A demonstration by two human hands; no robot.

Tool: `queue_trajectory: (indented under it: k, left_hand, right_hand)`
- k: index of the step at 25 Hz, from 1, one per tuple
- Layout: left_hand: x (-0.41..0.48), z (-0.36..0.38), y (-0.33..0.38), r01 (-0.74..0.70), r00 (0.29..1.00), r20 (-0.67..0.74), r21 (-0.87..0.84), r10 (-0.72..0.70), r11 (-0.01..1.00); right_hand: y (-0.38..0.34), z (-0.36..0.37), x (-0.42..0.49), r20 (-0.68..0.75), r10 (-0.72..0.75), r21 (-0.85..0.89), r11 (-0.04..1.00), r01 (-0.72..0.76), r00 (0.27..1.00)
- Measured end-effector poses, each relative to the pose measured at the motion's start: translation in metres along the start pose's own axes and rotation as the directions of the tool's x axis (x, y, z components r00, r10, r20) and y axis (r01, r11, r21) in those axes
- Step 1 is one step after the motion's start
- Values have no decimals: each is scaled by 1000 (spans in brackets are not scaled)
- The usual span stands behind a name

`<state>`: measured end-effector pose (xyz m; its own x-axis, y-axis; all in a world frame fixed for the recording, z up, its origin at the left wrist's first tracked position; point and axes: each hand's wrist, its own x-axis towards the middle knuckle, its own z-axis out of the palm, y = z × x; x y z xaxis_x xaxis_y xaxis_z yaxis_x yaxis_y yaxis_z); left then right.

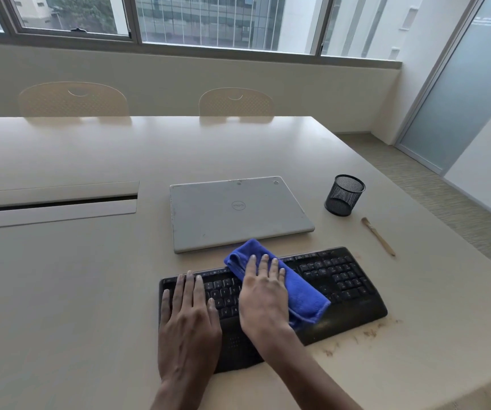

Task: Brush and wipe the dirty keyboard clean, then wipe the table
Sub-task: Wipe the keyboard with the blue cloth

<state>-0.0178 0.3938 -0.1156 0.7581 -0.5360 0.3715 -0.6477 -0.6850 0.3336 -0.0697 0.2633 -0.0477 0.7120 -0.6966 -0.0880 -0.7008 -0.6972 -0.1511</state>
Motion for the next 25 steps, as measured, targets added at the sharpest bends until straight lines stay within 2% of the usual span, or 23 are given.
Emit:
queue_trajectory:
  k: [2,3,5,8,10,14,18,21,25]
  left_hand:
    - [1,-4,-1,30,999,-25,-181,-35,983]
    - [3,-10,-2,80,995,-36,-335,-98,939]
    - [5,-22,-7,178,962,-64,-587,-264,790]
    - [1,-37,-13,213,885,-132,-738,-446,641]
    - [-2,-38,-16,224,842,-109,-820,-529,526]
    - [-1,-31,-22,140,768,-79,-947,-635,288]
    - [2,-24,-31,56,686,-50,-991,-726,121]
    - [0,-27,-32,-3,659,-44,-998,-751,55]
    - [-3,-28,-31,-24,691,-56,-998,-721,55]
  right_hand:
    - [-19,3,-4,7,-54,28,998,54,999]
    - [-29,5,-7,12,-89,43,995,88,996]
    - [-47,11,-13,16,-167,69,984,166,986]
    - [-67,21,-20,-2,-273,89,958,272,962]
    - [-73,26,-24,-11,-346,123,931,345,938]
    - [-67,30,-28,-60,-484,257,838,482,873]
    - [-51,26,-29,-37,-616,389,716,579,787]
    - [-38,22,-34,13,-699,472,635,611,715]
    - [-17,15,-37,64,-757,551,570,610,650]
